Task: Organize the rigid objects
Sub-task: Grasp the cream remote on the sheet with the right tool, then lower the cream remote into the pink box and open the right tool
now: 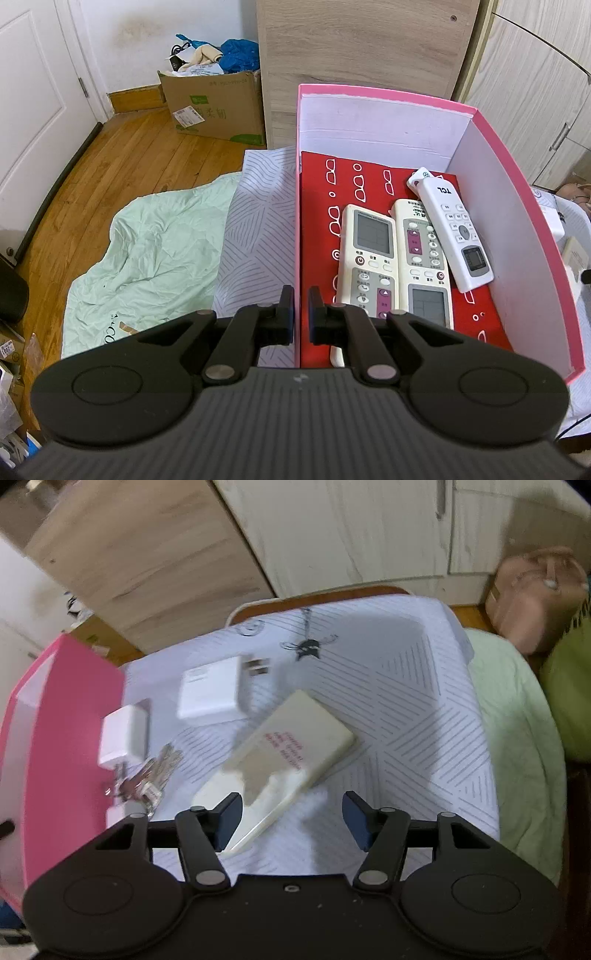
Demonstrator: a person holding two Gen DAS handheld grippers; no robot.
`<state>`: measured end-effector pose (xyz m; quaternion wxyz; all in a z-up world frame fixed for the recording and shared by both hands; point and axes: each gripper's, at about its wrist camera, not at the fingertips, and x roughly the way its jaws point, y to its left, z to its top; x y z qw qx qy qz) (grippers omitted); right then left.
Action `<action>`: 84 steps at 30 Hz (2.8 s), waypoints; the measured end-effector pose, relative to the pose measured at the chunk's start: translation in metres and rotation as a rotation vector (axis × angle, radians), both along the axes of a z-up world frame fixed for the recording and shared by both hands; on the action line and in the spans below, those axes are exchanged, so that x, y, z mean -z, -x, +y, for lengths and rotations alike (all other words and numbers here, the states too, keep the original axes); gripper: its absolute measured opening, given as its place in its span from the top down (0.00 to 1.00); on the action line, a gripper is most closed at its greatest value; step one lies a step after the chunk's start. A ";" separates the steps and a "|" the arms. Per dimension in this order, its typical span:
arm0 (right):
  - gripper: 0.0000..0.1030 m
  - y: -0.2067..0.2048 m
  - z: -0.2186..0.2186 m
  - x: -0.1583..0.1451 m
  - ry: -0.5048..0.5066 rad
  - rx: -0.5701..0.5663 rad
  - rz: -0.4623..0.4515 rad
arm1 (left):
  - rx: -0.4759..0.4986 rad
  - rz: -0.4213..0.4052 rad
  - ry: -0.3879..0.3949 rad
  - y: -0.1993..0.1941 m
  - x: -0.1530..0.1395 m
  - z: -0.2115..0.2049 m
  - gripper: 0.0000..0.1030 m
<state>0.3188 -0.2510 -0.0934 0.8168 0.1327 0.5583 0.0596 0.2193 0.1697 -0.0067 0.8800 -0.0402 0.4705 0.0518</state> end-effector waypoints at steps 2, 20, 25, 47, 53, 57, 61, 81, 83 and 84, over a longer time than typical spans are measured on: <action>0.35 -0.004 0.006 0.001 0.018 -0.007 -0.038 | 0.001 0.000 -0.002 0.000 0.000 0.000 0.94; 0.43 0.002 0.025 0.001 0.156 -0.223 -0.343 | 0.009 -0.006 -0.023 0.001 0.000 -0.002 0.94; 0.75 0.002 0.014 -0.006 0.140 -0.247 -0.324 | 0.008 -0.006 -0.023 0.001 0.000 -0.002 0.94; 0.27 0.009 0.057 0.011 0.237 -0.297 -0.275 | 0.006 -0.006 -0.023 0.001 0.000 -0.003 0.93; 0.36 0.006 0.033 0.003 0.165 -0.283 -0.217 | 0.006 -0.006 -0.021 0.001 -0.001 -0.002 0.93; 0.38 0.005 0.014 0.001 0.068 -0.242 -0.144 | 0.004 -0.005 -0.021 0.002 -0.002 -0.001 0.93; 0.35 0.006 0.025 0.003 0.135 -0.288 -0.153 | 0.005 -0.003 -0.019 0.003 -0.003 0.000 0.93; 0.39 0.029 0.027 -0.046 0.106 -0.300 -0.377 | 0.003 -0.004 -0.022 0.003 -0.004 0.001 0.93; 0.40 0.035 0.032 -0.058 0.094 -0.308 -0.409 | 0.004 -0.004 -0.021 0.003 -0.003 0.001 0.93; 0.40 0.039 0.034 -0.064 0.085 -0.309 -0.426 | 0.005 -0.003 -0.021 0.003 -0.003 0.001 0.93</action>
